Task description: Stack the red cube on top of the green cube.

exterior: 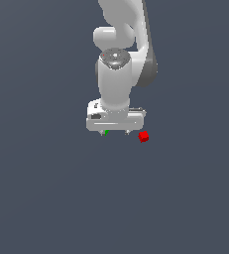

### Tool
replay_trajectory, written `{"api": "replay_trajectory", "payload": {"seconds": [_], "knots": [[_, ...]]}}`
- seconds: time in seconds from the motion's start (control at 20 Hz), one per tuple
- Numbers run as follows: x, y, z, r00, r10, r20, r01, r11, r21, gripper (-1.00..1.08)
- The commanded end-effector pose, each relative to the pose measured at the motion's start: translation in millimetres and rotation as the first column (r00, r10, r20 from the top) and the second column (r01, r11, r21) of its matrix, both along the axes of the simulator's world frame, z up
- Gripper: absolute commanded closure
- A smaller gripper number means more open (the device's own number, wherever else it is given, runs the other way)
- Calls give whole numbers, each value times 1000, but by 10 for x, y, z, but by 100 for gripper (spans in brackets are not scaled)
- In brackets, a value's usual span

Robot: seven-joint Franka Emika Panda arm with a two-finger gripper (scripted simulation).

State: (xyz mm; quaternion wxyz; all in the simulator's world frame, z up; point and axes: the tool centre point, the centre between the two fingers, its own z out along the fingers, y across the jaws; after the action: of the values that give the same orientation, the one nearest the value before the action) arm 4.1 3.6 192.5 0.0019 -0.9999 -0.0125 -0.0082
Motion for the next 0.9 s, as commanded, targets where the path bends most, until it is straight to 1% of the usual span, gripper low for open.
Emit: {"api": "replay_trajectory", "payload": {"seconds": [0.0,0.2,0.4,0.65,0.85], "knots": [[0,0,0,1000,0,0,0,1000,0,-92],[-23,47,-33,1000,7,0,-7,1000,0,-92],[-95,191,-135,1000,29,-2,-29,1000,0,-92],[-270,512,-368,997,78,-5,-78,997,-1,-92],[-487,868,-634,991,134,-8,-134,991,-1,-92]]}}
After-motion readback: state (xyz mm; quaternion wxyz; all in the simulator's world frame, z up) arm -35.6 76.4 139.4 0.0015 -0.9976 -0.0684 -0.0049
